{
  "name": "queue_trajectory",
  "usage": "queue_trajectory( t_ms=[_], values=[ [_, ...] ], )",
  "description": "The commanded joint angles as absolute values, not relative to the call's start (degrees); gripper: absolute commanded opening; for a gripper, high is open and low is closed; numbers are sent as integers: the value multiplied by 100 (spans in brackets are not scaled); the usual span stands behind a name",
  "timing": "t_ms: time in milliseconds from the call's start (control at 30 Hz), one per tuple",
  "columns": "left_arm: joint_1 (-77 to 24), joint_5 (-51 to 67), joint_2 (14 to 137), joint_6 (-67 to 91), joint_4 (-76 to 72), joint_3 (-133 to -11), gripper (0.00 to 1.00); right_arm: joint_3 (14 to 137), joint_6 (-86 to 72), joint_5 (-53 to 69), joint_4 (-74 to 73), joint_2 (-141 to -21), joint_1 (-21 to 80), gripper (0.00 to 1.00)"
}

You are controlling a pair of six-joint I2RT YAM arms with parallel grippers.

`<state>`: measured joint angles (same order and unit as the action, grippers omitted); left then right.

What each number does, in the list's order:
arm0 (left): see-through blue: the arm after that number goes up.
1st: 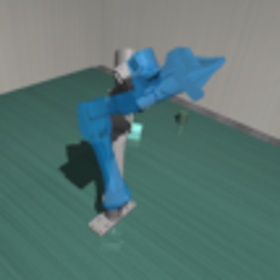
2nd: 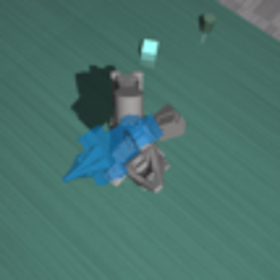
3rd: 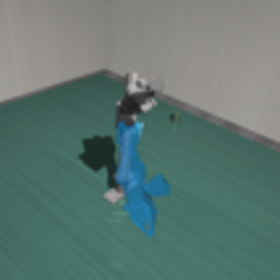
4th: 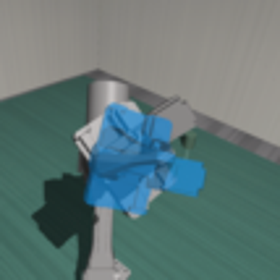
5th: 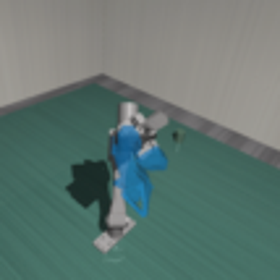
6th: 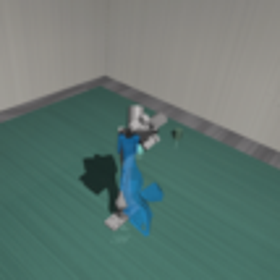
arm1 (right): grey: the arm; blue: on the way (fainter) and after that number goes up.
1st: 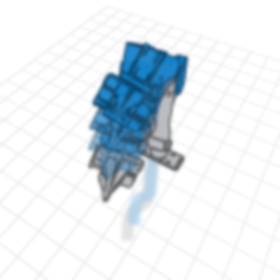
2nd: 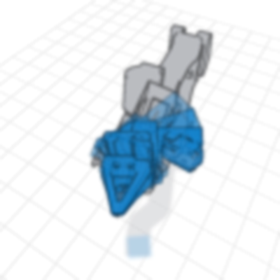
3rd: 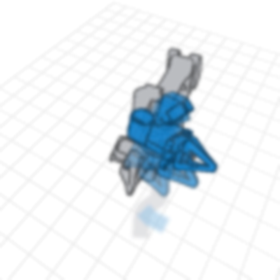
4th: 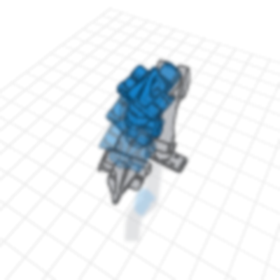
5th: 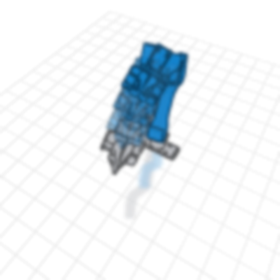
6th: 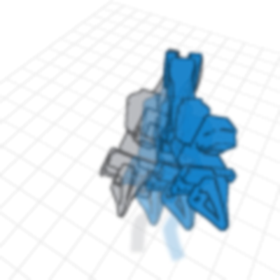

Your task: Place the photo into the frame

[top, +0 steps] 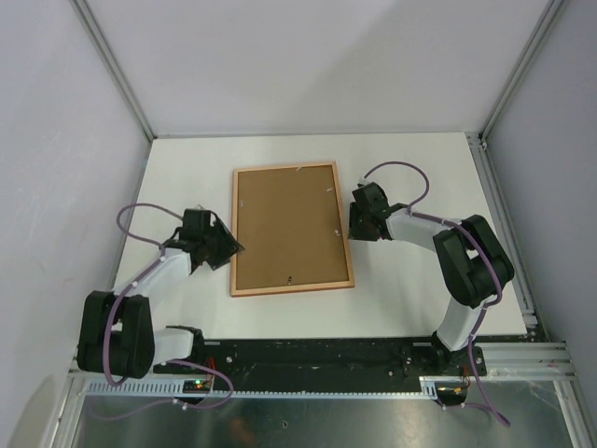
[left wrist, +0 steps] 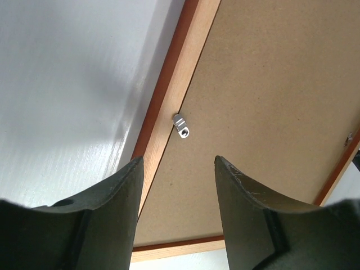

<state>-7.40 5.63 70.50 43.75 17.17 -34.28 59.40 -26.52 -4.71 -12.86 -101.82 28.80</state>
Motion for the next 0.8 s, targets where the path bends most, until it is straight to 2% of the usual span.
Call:
queue_trajectory(
  t_ms=[0,767],
  values=[
    [-791,430,7279,4529,1390,-3725,58,5936,-2704,-407,-1459,-10033,2930,42],
    [-798,557,8177,4458,1113,-4299,56,5935,-2662,-315,-1433,-10041,2868,41]
  ],
)
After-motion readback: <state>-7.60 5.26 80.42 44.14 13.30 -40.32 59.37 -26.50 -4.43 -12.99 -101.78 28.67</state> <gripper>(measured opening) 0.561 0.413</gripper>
